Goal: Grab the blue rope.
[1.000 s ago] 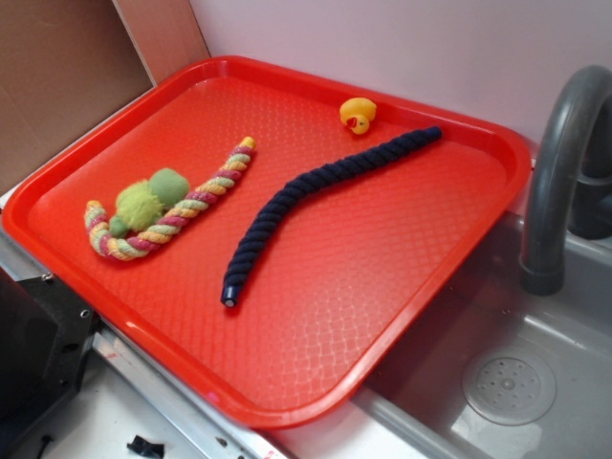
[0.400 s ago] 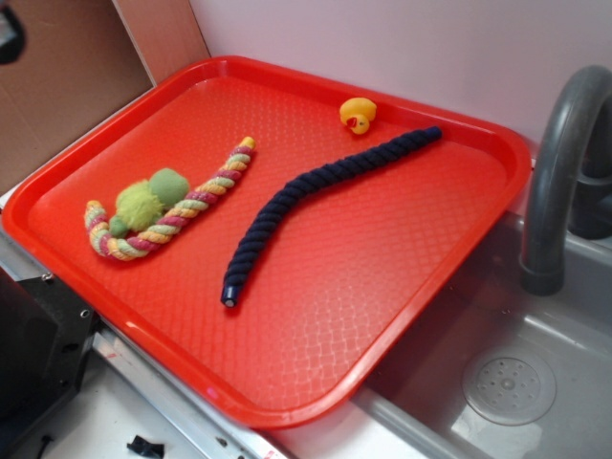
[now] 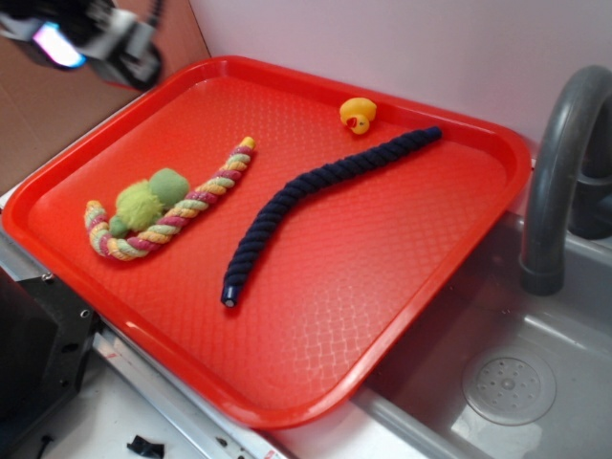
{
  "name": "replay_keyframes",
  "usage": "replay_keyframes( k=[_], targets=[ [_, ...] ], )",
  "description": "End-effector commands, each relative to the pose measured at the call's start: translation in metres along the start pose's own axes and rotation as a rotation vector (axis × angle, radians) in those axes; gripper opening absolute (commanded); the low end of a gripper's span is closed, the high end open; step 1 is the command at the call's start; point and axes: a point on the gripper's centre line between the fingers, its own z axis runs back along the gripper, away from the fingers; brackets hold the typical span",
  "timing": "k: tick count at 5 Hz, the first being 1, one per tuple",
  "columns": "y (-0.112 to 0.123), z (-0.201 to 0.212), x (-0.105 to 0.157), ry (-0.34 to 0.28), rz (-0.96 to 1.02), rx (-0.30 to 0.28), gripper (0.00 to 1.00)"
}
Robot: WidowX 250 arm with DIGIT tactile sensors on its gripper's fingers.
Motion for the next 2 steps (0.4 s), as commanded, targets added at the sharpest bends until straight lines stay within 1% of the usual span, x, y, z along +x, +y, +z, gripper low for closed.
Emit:
replay_keyframes(
  k=[1, 2],
  targets=[
    [-0.019, -0.071, 0.042, -0.014, -0.041, -0.044, 1.0],
    [-0.017, -0.108, 0.057, 0.025, -0.081, -0.055, 1.0]
  ],
)
